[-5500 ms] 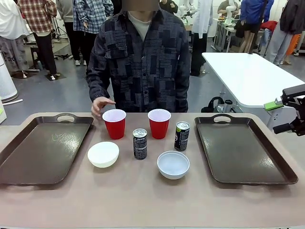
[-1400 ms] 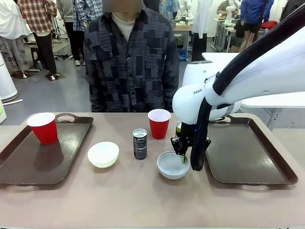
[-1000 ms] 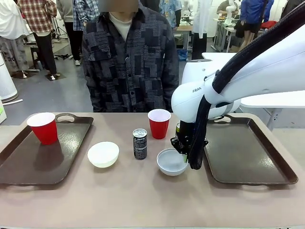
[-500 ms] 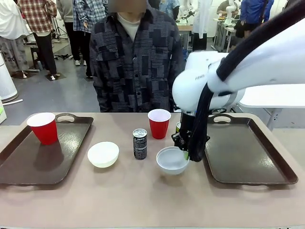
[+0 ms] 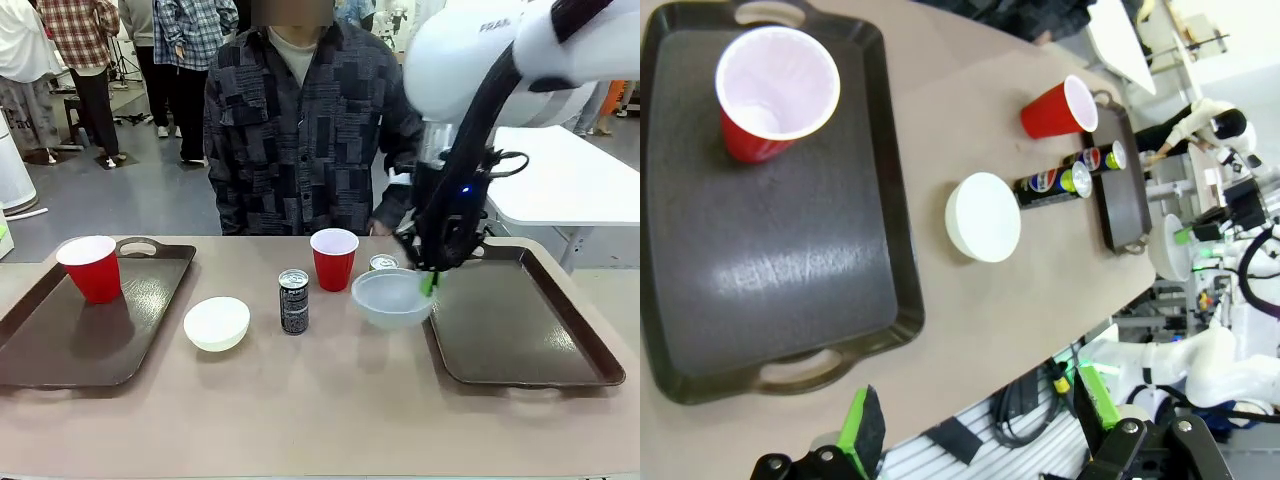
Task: Prepare tableware on both trays.
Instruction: Pick up a Picnic Bowl from the table and place it on a Handle tray.
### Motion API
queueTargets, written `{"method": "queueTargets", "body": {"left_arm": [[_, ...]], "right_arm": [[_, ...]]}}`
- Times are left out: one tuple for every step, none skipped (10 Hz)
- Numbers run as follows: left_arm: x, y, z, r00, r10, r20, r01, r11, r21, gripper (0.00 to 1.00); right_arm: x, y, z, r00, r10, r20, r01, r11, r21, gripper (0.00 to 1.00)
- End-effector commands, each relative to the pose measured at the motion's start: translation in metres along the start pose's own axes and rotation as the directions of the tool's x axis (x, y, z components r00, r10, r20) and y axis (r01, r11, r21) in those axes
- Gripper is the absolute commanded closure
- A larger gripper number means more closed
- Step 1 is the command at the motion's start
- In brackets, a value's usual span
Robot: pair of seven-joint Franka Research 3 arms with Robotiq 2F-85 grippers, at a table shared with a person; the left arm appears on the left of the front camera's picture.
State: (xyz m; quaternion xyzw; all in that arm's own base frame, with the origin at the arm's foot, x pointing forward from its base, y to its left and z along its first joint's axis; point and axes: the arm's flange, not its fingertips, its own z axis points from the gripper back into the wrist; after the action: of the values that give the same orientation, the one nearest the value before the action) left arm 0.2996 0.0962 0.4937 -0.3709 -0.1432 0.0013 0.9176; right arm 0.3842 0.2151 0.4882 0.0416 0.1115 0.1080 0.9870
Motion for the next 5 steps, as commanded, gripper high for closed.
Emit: {"method": "queueTargets", "body": {"left_arm": [[-0.001, 0.001, -0.001, 1.000, -0.012, 0.014, 0.013, 1.000, -0.013, 0.00], [-0.001, 0.001, -0.001, 1.000, -0.012, 0.014, 0.013, 1.000, -0.013, 0.00], [-0.001, 0.001, -0.001, 1.000, -0.012, 0.014, 0.013, 1.000, -0.013, 0.00], [-0.001, 0.001, -0.001, 1.000, -0.012, 0.014, 0.013, 1.000, -0.013, 0.00], [-0.001, 0.001, -0.001, 1.000, -0.012, 0.014, 0.013, 1.000, -0.013, 0.00]], "right_arm": [[-0.004, -0.046, 0.003, 0.998, 0.054, -0.031, -0.056, 0.996, -0.065, 1.00], [-0.011, -0.075, 0.004, 0.999, 0.032, -0.032, -0.035, 0.994, -0.103, 1.00], [-0.017, -0.103, 0.006, 1.000, 0.016, -0.020, -0.018, 0.997, -0.080, 1.00], [-0.025, -0.126, 0.007, 1.000, 0.004, -0.007, -0.004, 0.998, -0.061, 1.00], [-0.031, -0.149, 0.008, 1.000, -0.020, 0.019, 0.021, 0.998, -0.060, 1.00]]}}
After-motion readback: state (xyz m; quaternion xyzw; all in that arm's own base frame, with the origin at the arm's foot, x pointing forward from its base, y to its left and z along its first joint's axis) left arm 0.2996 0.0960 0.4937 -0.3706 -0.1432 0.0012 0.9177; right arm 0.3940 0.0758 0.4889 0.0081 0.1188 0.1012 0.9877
